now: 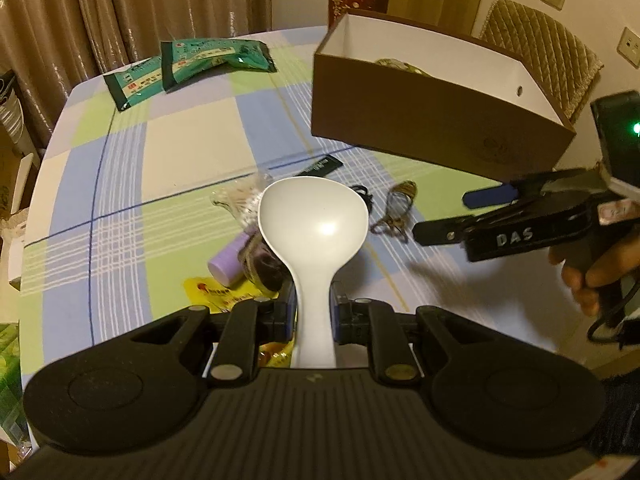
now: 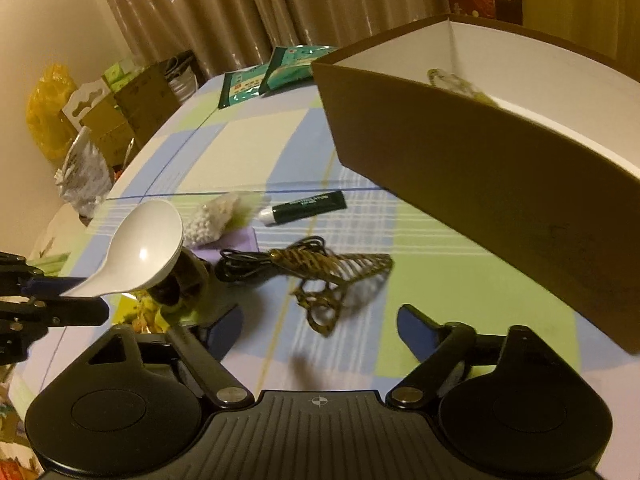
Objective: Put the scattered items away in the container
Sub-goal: 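Grasp the white ladle by its handle with the left tool, then grasp the bronze eyelash curler with the right tool while the left tool holds the ladle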
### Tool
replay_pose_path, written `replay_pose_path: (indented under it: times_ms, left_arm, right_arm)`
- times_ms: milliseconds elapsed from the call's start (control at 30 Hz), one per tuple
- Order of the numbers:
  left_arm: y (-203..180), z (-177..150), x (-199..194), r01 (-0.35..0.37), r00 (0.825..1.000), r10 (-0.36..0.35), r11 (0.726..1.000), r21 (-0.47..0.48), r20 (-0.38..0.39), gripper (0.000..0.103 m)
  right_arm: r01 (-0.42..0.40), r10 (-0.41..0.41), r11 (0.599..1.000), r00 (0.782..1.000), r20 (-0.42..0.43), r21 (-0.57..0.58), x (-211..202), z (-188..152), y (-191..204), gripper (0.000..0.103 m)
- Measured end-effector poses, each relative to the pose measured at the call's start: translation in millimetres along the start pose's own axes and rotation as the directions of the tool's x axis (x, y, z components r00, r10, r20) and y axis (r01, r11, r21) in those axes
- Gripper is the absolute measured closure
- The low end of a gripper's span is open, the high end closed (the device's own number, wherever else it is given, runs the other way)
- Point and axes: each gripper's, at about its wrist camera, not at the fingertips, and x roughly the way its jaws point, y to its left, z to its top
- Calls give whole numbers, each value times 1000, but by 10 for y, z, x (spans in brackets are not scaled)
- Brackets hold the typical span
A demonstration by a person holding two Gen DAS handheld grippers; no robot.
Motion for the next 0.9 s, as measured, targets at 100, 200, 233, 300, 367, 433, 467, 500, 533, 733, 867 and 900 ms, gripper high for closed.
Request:
replay_pose_path:
  times_ms: [100,200,233,300,367,433,467,500,533,733,867,900]
  left_arm:
    - [73,36,14,-5,1000,5,1000,-2,3,90]
    - [137,65,44,-15,1000,15,1000,-2,-1,90]
    - [156,73,53,-18,1000,18,1000,-2,-3,90]
    - [201,94,75,-20,1000,20,1000,-5,-2,90]
    - [241,121,96,-23,1000,23,1000,-8,-1,90]
    - [283,153,122,-26,1000,26,1000,-11,1,90]
    - [306,170,134,-28,1000,28,1000,-11,2,90]
    - [324,188,144,-31,1000,31,999,-11,5,90]
    - [336,203,153,-32,999,33,999,-10,7,90]
    - [367,255,185,-28,1000,28,1000,-6,15,90]
    - [380,260,197,-24,1000,25,1000,-9,12,90]
    - [382,262,199,-24,1000,24,1000,-13,11,90]
  right_arm:
    - [23,-23,999,1000,-1,25,116,18,32,40]
    - [39,-39,998,999,0,46,192,34,31,44]
    - [42,-42,998,999,-2,49,209,40,28,45]
    - [50,-50,997,999,-1,51,228,45,29,46]
    - [60,-60,997,998,-2,52,259,54,42,47]
    - [73,-73,996,997,0,48,289,67,61,47]
    - [87,-87,995,996,0,39,311,74,76,47]
    - [95,-96,995,995,2,34,330,79,86,47]
    - [102,-102,994,995,5,33,345,86,88,48]
    - [124,-124,992,992,-5,3,338,119,15,68]
    - [133,-132,991,991,-28,27,274,128,-119,69]
    - [128,-127,991,992,-28,30,264,132,-147,69]
